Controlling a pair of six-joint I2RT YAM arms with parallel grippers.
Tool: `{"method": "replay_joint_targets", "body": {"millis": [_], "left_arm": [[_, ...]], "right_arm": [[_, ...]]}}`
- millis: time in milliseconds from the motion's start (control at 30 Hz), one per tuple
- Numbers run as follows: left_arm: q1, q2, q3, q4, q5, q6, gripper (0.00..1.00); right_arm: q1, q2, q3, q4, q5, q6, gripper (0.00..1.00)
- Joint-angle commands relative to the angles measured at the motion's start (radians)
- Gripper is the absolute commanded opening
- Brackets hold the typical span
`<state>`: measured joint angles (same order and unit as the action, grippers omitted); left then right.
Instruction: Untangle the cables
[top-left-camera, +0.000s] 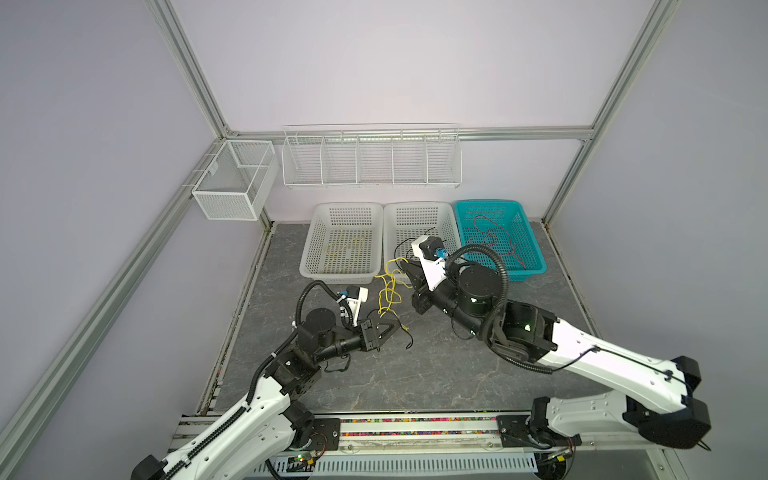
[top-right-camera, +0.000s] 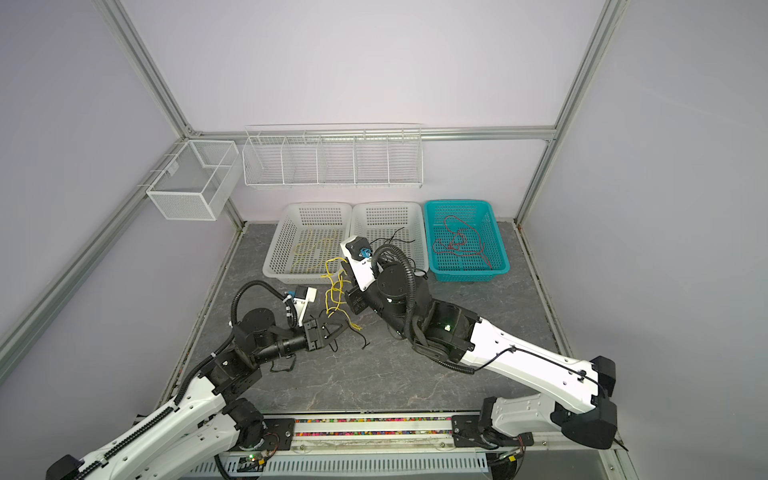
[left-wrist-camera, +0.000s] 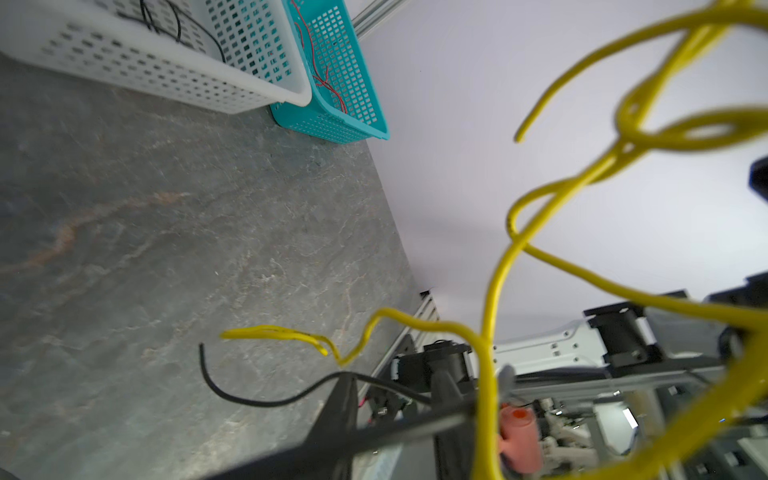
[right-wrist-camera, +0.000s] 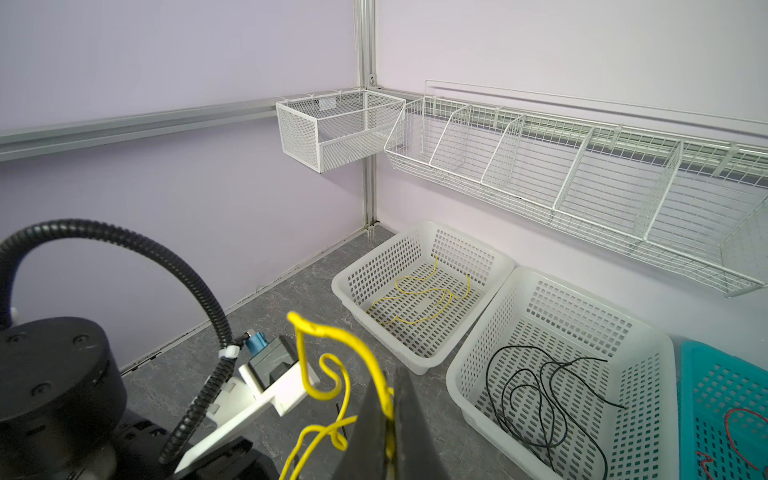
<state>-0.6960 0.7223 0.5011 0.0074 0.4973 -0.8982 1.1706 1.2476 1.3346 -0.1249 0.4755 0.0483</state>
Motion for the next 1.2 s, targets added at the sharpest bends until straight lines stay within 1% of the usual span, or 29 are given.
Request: {"method": "replay_joint_targets", "body": {"millis": [0, 67, 233, 400, 567, 700, 867, 967, 1033, 1067, 1133, 1167], "left_arm": [[-0.002, -0.028, 0.035, -0.094, -0.037, 0.049, 0.24], [-0.002, -0.038, 0.042, -0.125, -0.047, 0.066, 0.19], [-0.002, -0.053, 0.065, -0.205, -0.073, 0.115, 0.00], [-0.002, -0.087, 0.070, -0.280, -0.117, 0.158, 0.00], [-0.002, -0.138, 0.062, -0.321, -0.180, 0.166, 0.00], [0.000, -0.165, 0.071, -0.354, -0.210, 0.182, 0.00], [-0.001, -0.172, 0.073, -0.362, -0.199, 0.200, 0.00], [0.001, -0.167, 0.073, -0.376, -0.199, 0.211, 0.00], [0.001, -0.163, 0.068, -0.371, -0.190, 0.215, 0.00], [0.001, -0.160, 0.064, -0.364, -0.183, 0.213, 0.00], [0.001, -0.147, 0.057, -0.344, -0.163, 0.206, 0.00], [0.001, -0.140, 0.054, -0.333, -0.157, 0.203, 0.00]], "right_arm": [[0.006, -0.053, -0.010, 0.019, 0.029, 0.008, 0.07], [0.006, -0.064, -0.018, 0.012, 0.033, 0.005, 0.07], [0.006, -0.105, -0.037, -0.018, 0.101, -0.008, 0.07], [0.003, -0.173, -0.086, -0.049, 0.221, -0.008, 0.07], [-0.037, -0.231, -0.130, -0.164, 0.354, 0.055, 0.07], [-0.144, -0.291, -0.186, -0.317, 0.351, 0.187, 0.07], [-0.259, -0.393, -0.277, -0.430, 0.374, 0.276, 0.06], [-0.316, -0.451, -0.305, -0.483, 0.355, 0.304, 0.06], [-0.335, -0.488, -0.331, -0.483, 0.313, 0.295, 0.06], [-0.339, -0.498, -0.343, -0.469, 0.272, 0.276, 0.06], [-0.339, -0.511, -0.366, -0.426, 0.111, 0.216, 0.07], [-0.339, -0.508, -0.372, -0.413, 0.048, 0.204, 0.07]]}}
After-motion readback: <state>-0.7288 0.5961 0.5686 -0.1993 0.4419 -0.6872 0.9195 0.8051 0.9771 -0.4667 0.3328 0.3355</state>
